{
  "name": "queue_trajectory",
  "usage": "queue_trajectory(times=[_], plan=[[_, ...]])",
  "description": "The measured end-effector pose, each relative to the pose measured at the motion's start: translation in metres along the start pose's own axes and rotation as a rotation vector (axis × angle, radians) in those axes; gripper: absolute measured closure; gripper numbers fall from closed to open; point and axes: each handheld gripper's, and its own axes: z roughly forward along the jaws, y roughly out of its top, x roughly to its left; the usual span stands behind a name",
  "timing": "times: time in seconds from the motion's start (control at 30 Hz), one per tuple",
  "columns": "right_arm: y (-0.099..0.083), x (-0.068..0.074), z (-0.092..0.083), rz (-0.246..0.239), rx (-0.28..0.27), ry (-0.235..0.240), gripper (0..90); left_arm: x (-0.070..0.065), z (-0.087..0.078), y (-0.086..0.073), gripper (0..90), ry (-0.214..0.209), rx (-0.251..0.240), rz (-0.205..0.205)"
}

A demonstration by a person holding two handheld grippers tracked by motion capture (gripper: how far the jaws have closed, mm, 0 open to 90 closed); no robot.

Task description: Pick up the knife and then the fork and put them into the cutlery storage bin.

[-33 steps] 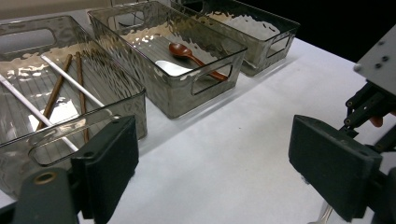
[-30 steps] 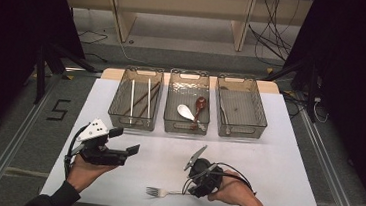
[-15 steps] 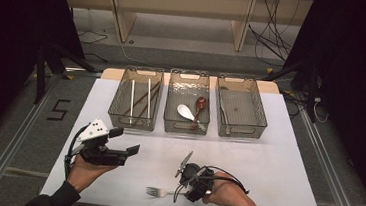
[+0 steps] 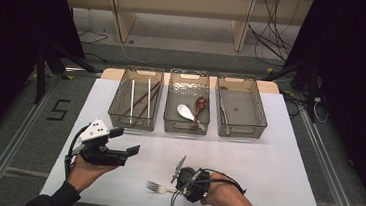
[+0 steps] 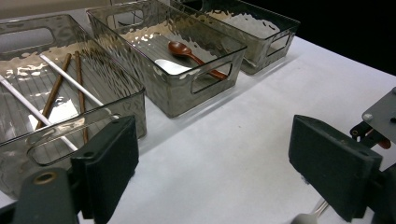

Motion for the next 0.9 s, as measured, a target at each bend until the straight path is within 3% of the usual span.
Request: queue_trajectory(times=[0.33, 0.63, 0.87, 0.9], plan=[[0.002, 0.001, 0.000, -0.005, 0.015, 0.003, 82.4, 0.000, 0.000, 0.000, 15.5, 0.000, 0.001, 0.001], [0.001, -0.003, -0.001, 0.011, -0.015, 0.024, 82.8, 0.001, 0.000, 0.000, 15.6, 0.001, -0.004, -0.001], [-0.003, -0.010, -0.010, 0.064, -0.065, 0.019, 82.8, 0.001, -0.001, 0.000, 15.6, 0.003, -0.006, -0.001], [-0.004, -0.011, -0.012, 0.090, -0.071, 0.027, 82.8, 0.001, -0.001, 0.000, 15.6, 0.003, -0.007, -0.002]])
